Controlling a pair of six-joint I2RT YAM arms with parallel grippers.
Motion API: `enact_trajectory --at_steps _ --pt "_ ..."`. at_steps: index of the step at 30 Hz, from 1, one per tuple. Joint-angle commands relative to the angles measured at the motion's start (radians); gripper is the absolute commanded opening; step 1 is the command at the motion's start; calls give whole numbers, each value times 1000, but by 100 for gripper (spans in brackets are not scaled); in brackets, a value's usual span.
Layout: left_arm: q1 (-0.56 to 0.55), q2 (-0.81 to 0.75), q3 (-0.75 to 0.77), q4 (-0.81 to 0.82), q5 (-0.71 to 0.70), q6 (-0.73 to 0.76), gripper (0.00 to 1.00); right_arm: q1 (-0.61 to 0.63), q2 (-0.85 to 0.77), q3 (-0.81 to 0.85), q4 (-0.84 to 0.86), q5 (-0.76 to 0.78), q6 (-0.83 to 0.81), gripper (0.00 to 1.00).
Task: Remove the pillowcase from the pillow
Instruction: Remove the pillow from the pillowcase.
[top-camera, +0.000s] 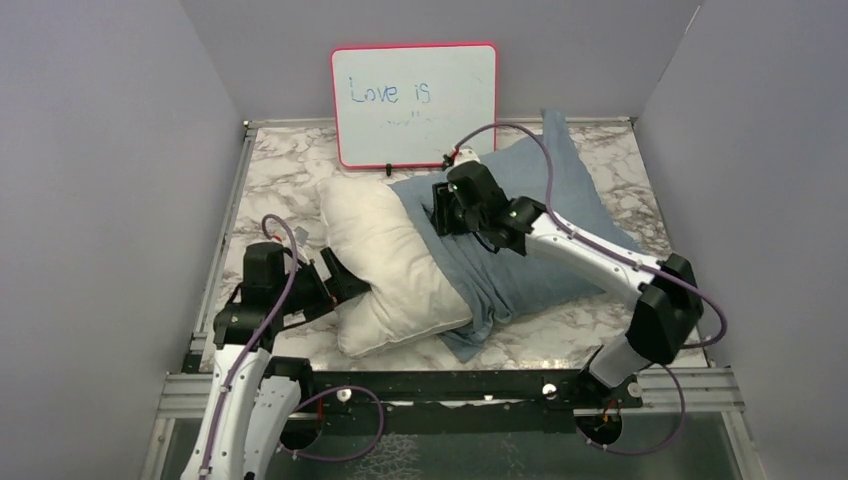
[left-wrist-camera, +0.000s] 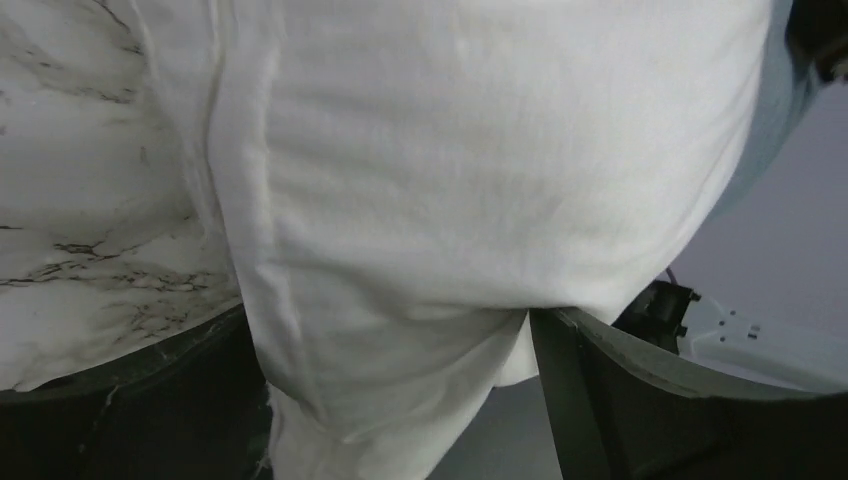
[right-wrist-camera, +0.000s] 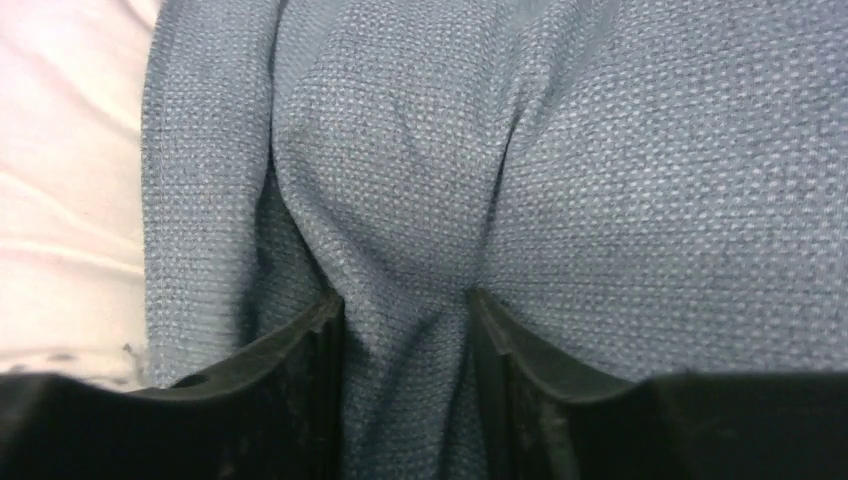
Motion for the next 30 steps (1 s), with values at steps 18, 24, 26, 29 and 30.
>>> enact_trajectory --at_steps 18,24,26,29,30 --pt "6 652 699 56 111 563 99 8 -394 -894 391 -308 332 44" --pt "6 814 812 65 26 673 99 8 -441 -909 386 -305 338 44" --pt "5 854 852 68 -22 680 98 8 -445 -908 384 -308 337 44" --pt "6 888 906 82 -71 712 99 8 -441 -897 369 -317 332 44" --pt "6 895 921 86 -93 722 99 8 -440 -894 364 -319 330 44"
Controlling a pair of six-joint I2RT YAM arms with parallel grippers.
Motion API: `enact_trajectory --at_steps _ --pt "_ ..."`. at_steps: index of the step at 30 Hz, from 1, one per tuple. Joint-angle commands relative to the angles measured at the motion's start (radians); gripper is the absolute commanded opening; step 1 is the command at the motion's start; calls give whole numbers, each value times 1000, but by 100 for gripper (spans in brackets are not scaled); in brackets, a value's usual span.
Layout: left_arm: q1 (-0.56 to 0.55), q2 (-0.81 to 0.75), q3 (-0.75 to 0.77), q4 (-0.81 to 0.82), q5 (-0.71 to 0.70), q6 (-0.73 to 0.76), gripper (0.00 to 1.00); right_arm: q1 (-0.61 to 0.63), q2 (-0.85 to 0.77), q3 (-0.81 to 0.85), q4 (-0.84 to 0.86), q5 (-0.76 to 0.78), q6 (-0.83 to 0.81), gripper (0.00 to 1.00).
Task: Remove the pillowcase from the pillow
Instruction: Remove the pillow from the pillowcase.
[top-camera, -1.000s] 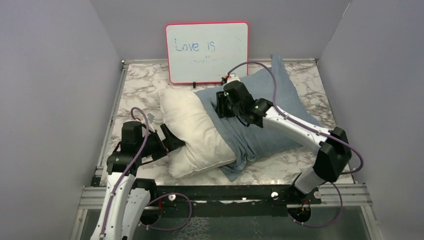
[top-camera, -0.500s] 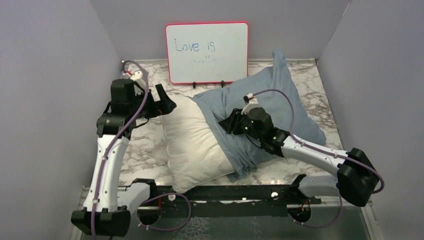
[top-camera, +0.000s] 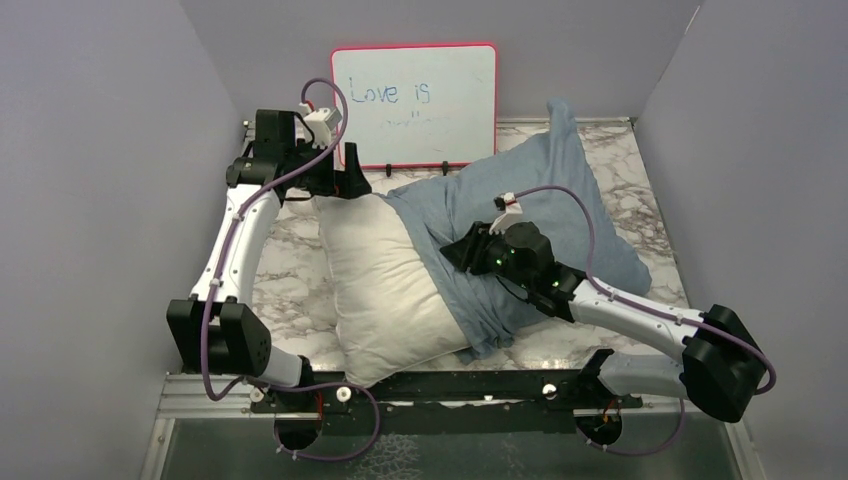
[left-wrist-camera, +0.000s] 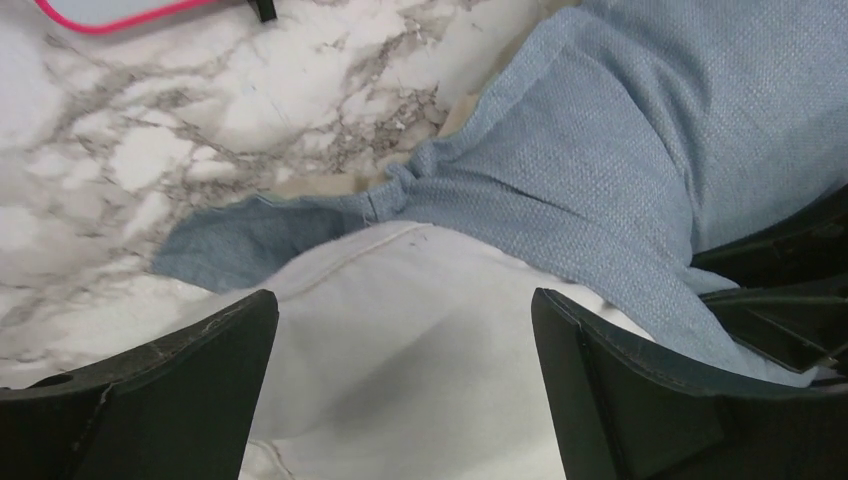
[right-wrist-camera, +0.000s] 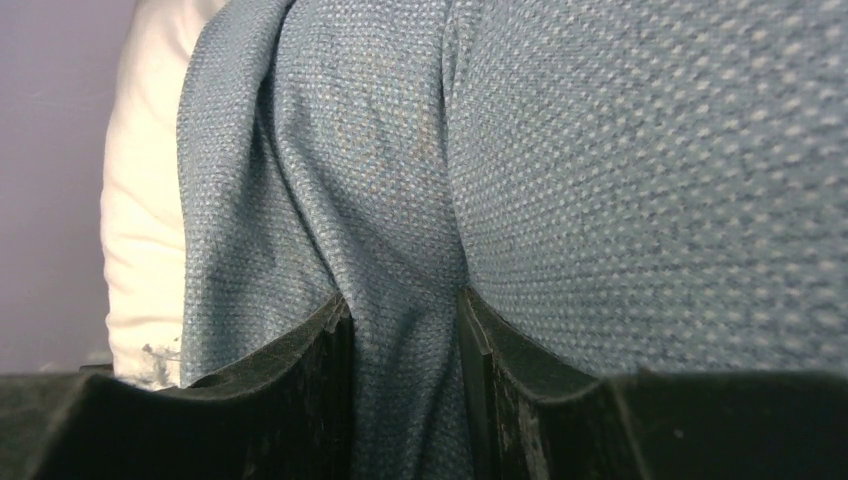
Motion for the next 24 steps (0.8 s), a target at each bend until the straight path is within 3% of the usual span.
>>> enact_trajectory --at_steps 1,4,6,13,15,17,21,24 --pt "4 25 104 48 -101 99 99 17 50 -78 -364 -98 1 44" --pt "4 41 101 22 -182 107 99 16 50 -72 -368 -101 2 44" --pt "3 58 55 -27 -156 99 98 16 51 -62 -377 -102 3 45" --pt "4 38 -188 -1 285 59 98 16 25 19 -446 -54 -9 45" --pt "4 11 -223 19 330 49 93 17 13 44 -461 -44 -18 45" --pt "3 -10 -243 37 348 35 76 17 8 73 -483 -34 -26 46" --pt "3 -35 -260 43 379 16 25 17 7 127 -515 -26 -37 47" --pt "3 -63 -259 45 375 3 0 16 9 168 -531 -25 -44 47"
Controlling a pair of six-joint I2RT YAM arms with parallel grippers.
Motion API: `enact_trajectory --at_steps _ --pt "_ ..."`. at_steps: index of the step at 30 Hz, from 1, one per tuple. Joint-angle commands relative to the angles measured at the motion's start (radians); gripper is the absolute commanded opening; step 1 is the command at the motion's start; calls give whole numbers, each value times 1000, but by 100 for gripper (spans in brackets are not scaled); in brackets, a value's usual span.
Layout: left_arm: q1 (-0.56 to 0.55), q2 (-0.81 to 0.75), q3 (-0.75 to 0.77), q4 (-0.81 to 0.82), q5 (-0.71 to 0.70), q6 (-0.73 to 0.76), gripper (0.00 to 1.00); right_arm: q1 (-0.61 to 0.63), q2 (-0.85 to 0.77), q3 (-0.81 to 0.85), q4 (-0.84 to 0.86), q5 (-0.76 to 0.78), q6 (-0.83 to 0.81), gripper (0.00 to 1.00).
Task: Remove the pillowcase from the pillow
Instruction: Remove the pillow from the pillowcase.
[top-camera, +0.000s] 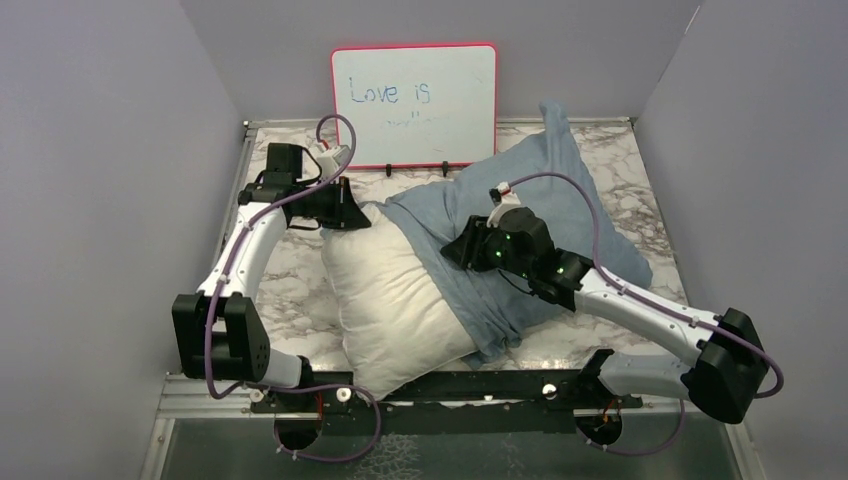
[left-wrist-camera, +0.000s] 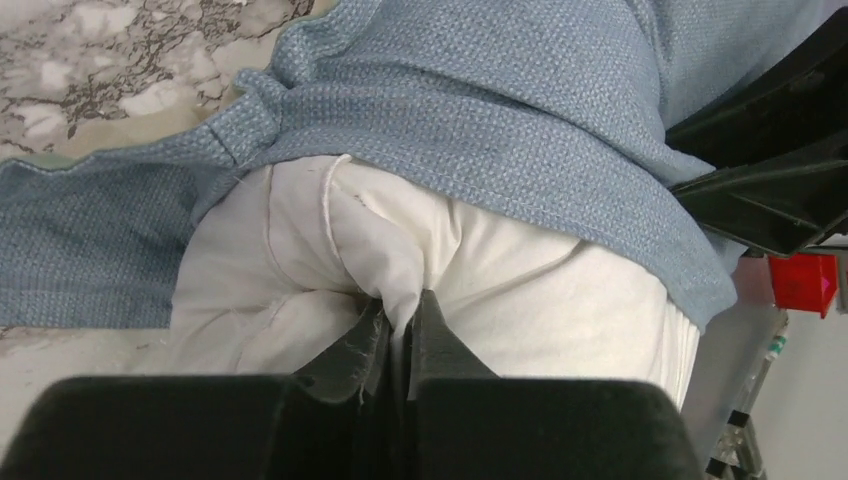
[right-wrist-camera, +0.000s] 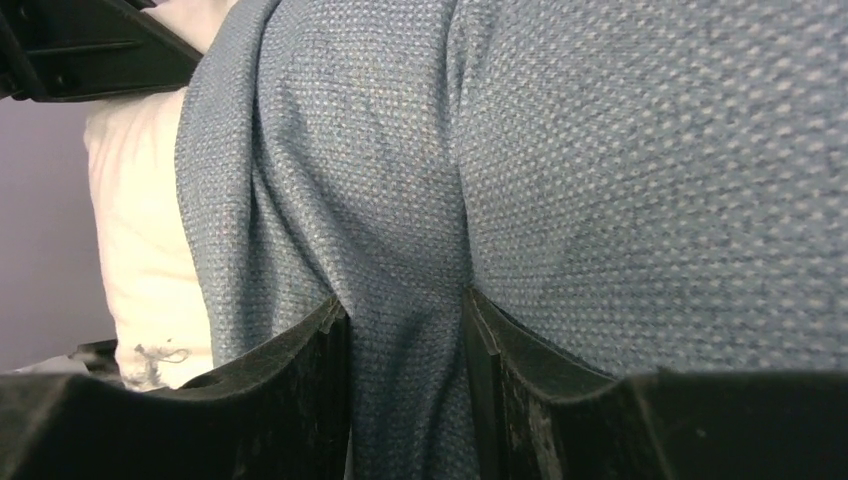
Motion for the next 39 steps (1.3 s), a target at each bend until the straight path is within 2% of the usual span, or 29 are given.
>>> enact_trajectory --at_steps 1,6,12,15,20,25,27,30,32,33,39 --pt "-10 -66 -8 -8 98 -47 0 14 23 32 -263 -18 -38 48" --pt "-10 -159 -2 32 14 -110 0 14 44 251 -336 -50 -136 62" --pt "-10 -332 -128 109 -35 -185 0 14 151 545 -459 -20 -252 71" --pt "-10 -407 -190 174 -12 -238 0 14 239 649 -484 63 -295 75" --pt "-10 -493 -228 201 21 -265 0 13 473 899 -629 79 -357 78" --pt "-12 -563 -284 209 47 -292 0 14 640 1017 -690 -84 -465 78" --pt "-11 -581 -307 208 50 -305 0 15 690 1062 -739 -149 -492 68" --pt "-10 -607 -328 209 44 -324 0 16 694 1042 -718 -134 -483 35" --pt "-10 -621 -336 208 32 -337 0 15 667 1018 -688 -68 -465 7" --pt "-10 -626 -339 209 27 -343 0 15 654 1012 -678 -28 -456 1" --pt "-10 -644 -361 201 3 -371 0 13 588 1005 -650 211 -457 1"
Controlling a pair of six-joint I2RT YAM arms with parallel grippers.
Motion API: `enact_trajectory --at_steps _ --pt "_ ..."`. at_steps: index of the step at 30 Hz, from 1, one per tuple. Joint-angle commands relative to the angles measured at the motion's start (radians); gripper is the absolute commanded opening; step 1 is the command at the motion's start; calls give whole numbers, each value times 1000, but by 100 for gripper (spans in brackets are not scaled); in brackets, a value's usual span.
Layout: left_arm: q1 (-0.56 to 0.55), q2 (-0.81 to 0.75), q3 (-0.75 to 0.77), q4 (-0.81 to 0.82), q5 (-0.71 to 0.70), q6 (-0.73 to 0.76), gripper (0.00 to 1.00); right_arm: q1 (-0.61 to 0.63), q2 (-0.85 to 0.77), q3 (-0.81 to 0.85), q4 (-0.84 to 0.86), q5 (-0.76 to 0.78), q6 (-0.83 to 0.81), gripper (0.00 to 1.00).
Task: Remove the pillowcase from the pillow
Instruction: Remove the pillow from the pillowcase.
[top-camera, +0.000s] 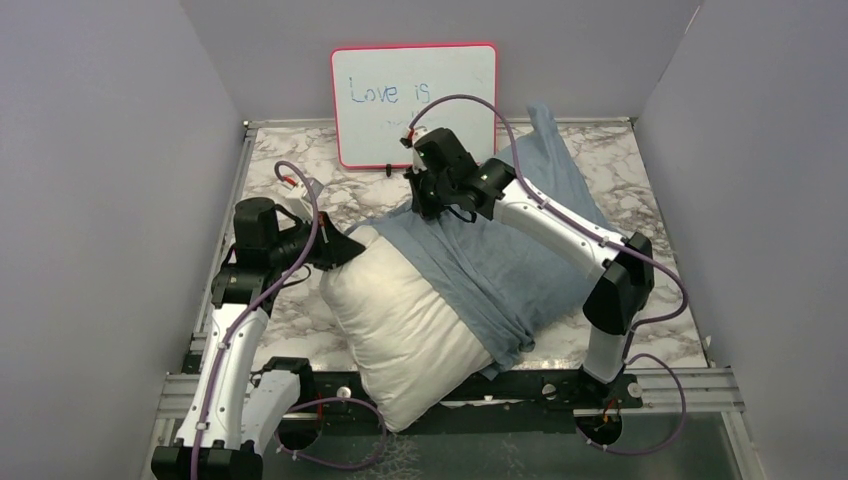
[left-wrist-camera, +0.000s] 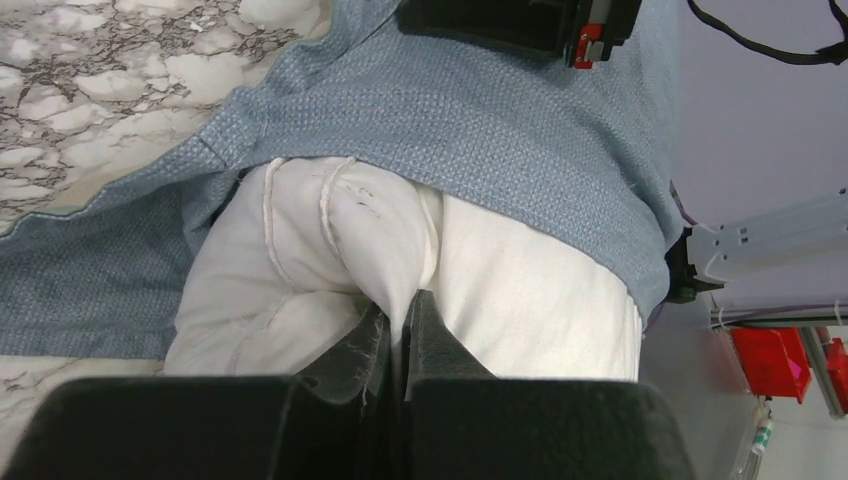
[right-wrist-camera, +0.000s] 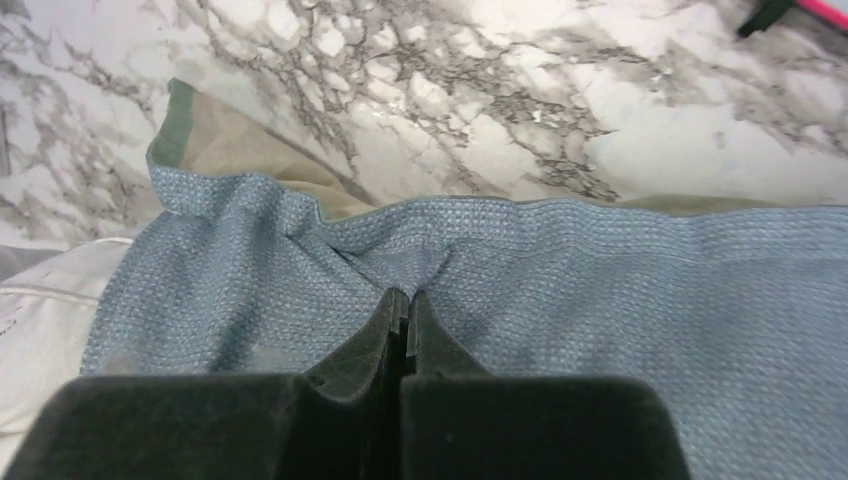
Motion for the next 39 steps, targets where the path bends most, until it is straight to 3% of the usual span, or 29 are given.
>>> enact_trajectory --at_steps 1,5,16,18,20,22,26,29,31,39 --pt "-8 -39 -15 27 36 -50 0 2 -86 -10 15 241 -13 1" --pt "-10 -66 -31 15 5 -49 0 -41 -118 -5 12 366 -16 1" --pt "-9 -85 -54 -16 -60 71 0 -141 -154 51 -23 406 -6 1" --pt "-9 -80 -66 -12 -45 72 0 -147 -143 79 -42 362 -5 1" --pt "-8 -82 -100 27 -25 50 0 -148 -123 129 -97 186 -3 1" --pt "-8 -89 -132 83 12 35 0 -148 -123 137 -106 -53 -15 7" --pt "-8 -116 -223 241 114 -15 0 -129 -152 40 -8 -354 21 35" --pt "-9 -110 -242 283 156 -23 0 -90 -117 46 -32 -302 -1 56" --pt "-8 -118 -250 298 160 -30 0 -79 -64 89 -85 -272 -24 61" --pt "-8 -159 -256 311 154 -33 0 -24 175 283 -260 -45 -96 67"
